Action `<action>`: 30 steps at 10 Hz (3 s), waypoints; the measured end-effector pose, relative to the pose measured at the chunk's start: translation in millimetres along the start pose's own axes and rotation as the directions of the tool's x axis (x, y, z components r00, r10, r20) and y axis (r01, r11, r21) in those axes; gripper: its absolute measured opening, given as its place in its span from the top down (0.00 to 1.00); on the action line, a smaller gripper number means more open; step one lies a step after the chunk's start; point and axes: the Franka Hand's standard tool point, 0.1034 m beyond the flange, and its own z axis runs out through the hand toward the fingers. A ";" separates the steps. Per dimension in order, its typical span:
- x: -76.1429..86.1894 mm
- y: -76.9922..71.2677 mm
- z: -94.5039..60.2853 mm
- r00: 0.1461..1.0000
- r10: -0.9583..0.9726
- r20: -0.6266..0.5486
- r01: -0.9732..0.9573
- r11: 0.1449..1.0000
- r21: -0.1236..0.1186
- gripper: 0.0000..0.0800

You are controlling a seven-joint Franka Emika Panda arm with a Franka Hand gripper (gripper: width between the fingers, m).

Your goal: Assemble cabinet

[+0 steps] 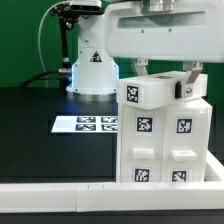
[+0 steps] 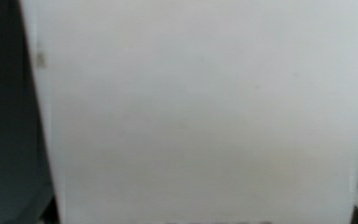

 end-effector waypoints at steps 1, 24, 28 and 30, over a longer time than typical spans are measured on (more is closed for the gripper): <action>-0.5 -1.5 -0.1 0.995 0.097 0.016 -0.097 0.995 0.013 0.33; -17.4 -12.0 -27.5 0.667 -0.742 -0.064 0.745 0.663 0.074 0.00; -22.8 -9.9 -24.3 0.207 -0.978 -0.042 0.978 0.205 0.041 0.00; -26.5 -10.7 -27.7 0.023 -0.999 -0.025 0.999 0.022 0.036 0.00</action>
Offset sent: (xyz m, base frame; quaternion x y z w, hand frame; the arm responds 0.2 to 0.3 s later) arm -0.0019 0.0066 -0.0144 -0.0041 0.0170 0.1873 0.9821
